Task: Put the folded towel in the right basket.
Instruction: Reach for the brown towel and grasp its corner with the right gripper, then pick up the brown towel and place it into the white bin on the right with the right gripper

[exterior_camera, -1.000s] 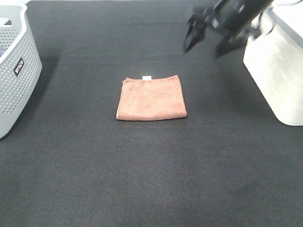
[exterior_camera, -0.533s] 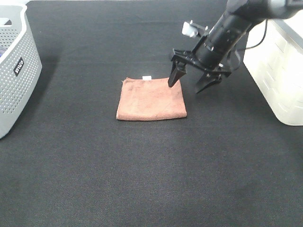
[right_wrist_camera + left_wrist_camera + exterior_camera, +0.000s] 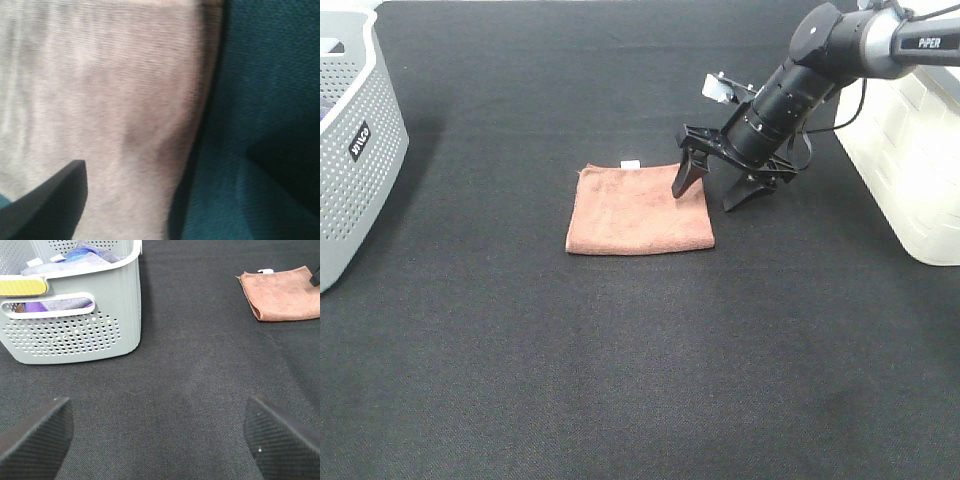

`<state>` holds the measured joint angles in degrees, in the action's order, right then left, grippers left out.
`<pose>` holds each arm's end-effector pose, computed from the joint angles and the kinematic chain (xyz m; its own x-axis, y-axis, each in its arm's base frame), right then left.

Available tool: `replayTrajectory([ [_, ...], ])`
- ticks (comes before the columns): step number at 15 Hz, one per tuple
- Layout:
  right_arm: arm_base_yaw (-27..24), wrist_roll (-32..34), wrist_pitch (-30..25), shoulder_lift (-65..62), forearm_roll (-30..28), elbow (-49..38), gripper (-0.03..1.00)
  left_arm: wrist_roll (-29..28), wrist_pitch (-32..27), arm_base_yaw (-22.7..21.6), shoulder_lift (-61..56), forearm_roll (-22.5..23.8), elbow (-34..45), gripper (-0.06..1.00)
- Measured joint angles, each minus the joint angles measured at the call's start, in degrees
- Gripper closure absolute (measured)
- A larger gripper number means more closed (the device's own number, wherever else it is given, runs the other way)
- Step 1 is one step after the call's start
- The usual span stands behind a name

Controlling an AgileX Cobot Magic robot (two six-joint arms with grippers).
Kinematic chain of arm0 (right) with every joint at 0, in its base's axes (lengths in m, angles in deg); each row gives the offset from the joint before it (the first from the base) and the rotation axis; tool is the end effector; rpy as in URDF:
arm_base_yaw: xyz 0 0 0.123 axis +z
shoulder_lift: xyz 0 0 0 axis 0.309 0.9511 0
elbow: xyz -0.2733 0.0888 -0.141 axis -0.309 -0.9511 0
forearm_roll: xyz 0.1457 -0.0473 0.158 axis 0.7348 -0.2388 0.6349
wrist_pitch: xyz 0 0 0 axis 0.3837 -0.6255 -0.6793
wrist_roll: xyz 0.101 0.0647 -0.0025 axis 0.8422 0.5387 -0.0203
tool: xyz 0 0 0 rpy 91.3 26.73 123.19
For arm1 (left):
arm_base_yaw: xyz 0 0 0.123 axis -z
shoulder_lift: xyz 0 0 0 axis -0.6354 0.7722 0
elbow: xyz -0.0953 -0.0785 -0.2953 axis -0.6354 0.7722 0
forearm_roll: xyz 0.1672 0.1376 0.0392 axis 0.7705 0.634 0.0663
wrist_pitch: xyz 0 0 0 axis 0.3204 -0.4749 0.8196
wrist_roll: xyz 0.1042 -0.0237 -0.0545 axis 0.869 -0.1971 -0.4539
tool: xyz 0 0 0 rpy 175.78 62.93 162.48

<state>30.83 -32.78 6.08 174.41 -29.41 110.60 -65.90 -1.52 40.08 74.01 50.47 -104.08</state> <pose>0.4846 0.1644 0.1193 -0.9744 -0.1045 -0.1988 -0.1859 0.8721 0.4525 -0.0433 -0.0082 0.2491 -0.4466 0.0190 -0.8945 0.0819 0.9964 -0.0197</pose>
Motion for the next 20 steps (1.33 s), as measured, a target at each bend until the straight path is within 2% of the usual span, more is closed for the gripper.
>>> replayTrajectory([
  [3, 0.0, -1.43, 0.06, 0.63, 0.97, 0.34, 0.2, 0.0, 0.0, 0.0, 0.0, 0.0, 0.0, 0.07],
  [5, 0.63, -4.64, 0.11, 1.38, 5.04, 0.63, 0.29, 0.0, 0.0, 0.0, 0.0, 0.0, 0.0, 0.07],
  [6, 0.63, -4.64, 0.11, 1.38, 5.04, 0.63, 0.29, 0.0, 0.0, 0.0, 0.0, 0.0, 0.0, 0.07],
  [8, 1.83, -5.21, 0.97, 1.95, 5.61, 0.63, 0.48, 0.0, 0.0, 0.0, 0.0, 0.0, 0.0, 0.07],
  [11, 2.01, -4.47, 1.26, 2.46, 4.07, 1.66, 0.91, 0.0, 0.0, 0.0, 0.0, 0.0, 0.0, 0.07],
  [12, 1.95, -3.84, -0.29, 2.52, 3.09, 4.01, 0.95, 0.0, 0.0, 0.0, 0.0, 0.0, 0.0, 0.07],
  [15, 1.95, -3.04, -6.36, 2.52, 2.98, 11.46, 0.95, 0.0, 0.0, 0.0, 0.0, 0.0, 0.0, 0.07],
  [16, 1.95, -1.89, -10.77, 2.52, 2.92, 16.27, 0.95, 0.0, 0.0, 0.0, 0.0, 0.0, 0.0, 0.07],
  [17, 1.95, -1.43, -12.89, 2.52, 2.92, 19.19, 0.95, 0.0, 0.0, 0.0, 0.0, 0.0, 0.0, 0.07],
  [20, 2.01, 1.43, -13.75, 0.23, 0.86, 25.32, 0.95, 0.0, 0.0, 0.0, 0.0, 0.0, 0.0, 0.07],
])
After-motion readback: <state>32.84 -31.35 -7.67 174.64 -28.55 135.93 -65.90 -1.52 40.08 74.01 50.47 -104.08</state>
